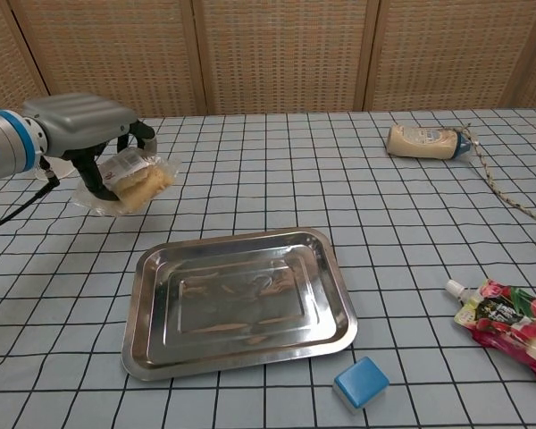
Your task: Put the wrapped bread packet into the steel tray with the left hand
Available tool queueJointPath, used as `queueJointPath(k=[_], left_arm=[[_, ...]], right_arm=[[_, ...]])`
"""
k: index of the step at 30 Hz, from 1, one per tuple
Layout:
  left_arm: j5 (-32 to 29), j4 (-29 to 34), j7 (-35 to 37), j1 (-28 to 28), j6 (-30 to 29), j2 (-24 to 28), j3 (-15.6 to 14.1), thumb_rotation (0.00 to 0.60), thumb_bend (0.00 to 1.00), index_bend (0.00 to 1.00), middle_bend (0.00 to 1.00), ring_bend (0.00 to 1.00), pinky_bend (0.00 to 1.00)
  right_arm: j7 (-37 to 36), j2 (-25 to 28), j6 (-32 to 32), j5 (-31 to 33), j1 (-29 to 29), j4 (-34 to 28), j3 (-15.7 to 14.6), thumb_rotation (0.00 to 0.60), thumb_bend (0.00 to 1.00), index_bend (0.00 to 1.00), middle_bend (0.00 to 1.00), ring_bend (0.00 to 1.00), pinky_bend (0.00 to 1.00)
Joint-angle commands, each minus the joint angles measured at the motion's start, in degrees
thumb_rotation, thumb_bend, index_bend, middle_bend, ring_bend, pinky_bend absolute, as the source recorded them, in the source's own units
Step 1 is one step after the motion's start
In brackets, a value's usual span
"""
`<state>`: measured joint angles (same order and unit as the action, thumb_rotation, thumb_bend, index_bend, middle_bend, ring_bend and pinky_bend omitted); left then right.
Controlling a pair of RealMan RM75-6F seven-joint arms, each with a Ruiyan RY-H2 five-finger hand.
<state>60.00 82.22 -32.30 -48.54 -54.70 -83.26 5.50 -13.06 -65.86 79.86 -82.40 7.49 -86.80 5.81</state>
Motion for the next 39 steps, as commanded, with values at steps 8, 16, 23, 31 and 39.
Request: queueJointPath(k=[8, 16, 23, 31, 39], left_arm=[[14.4, 11.2, 3.8, 2.0, -4.4, 0.6, -3.1, 0.6, 0.34, 0.57, 0.36, 0.38, 0.44], [17.5, 9.6, 0.9, 2.1, -4.4, -7.1, -4.3, 0.6, 0.31, 0.43, 0.2, 0.24, 0.33], [15.6, 11.6, -0.8, 1.9, -3.0, -7.2, -3.5, 0.6, 0.12, 0.05, 0.0, 0.0, 0.0], [15.8, 13.3, -0.4, 3.1, -5.0, -5.4, -2.5, 0.6, 0.1, 0.02, 0.0, 0.0, 0.0], [19.5, 15.0, -1.7, 13.8, -20.5, 1.5, -6.3, 0.6, 0.1, 0.02, 0.0, 0.0, 0.0]], right_arm=[[0.6, 0.1, 0.0, -0.5, 0.1, -0.8, -0.2, 0.6, 0.0, 0.1, 0.0, 0.0, 0.0], [0.3, 0.3, 0.5, -0.9, 0.0, -1.2, -0.3, 0.6, 0.0, 0.1, 0.0, 0.0, 0.0], [-0.1, 0.5, 0.6, -0.7, -0.2, -1.0, -0.2, 0.6, 0.0, 0.1, 0.0, 0.0, 0.0], [-0.6, 0.6, 0.4, -0.3, -0.3, -0.5, -0.2, 0.6, 0.0, 0.1, 0.0, 0.0, 0.0], [0.5, 0.4, 0.5, -0.7, -0.3, -0.3, -0.5, 0.6, 0.0, 0.1, 0.0, 0.0, 0.0]])
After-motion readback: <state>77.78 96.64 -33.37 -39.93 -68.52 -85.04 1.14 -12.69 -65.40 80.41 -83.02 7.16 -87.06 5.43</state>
